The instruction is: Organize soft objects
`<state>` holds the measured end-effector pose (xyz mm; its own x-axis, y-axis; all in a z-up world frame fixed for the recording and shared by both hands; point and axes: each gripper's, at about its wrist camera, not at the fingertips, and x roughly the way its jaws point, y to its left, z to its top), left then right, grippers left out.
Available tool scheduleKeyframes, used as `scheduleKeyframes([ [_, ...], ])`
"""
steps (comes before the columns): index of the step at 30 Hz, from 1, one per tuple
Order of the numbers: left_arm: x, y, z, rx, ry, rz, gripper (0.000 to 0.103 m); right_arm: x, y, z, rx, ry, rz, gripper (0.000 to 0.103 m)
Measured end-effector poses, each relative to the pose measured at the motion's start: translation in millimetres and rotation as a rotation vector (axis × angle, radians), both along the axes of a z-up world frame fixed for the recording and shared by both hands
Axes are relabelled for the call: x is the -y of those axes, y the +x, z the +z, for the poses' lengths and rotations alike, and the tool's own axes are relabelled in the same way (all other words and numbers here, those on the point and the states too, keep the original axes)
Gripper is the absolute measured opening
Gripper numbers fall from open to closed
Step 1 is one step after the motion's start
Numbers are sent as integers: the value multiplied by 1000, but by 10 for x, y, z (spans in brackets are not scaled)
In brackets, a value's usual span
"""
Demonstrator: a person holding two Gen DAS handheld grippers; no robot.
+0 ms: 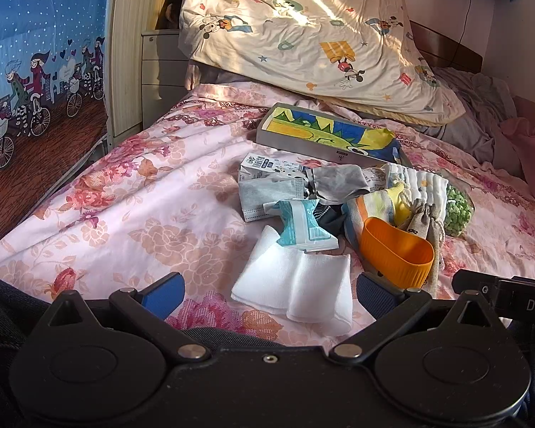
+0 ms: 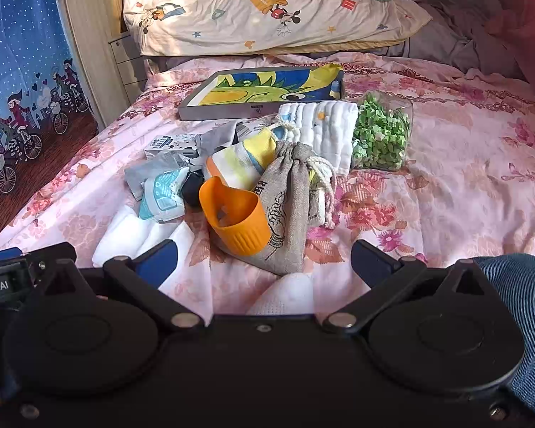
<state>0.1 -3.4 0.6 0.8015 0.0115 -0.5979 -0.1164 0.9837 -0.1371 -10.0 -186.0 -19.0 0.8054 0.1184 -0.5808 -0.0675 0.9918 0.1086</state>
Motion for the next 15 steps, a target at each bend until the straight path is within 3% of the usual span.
scheduleKeyframes([
  [15,6,-1,-3,1,0,0,102,10,3,-3,-2,-1,-3,102],
])
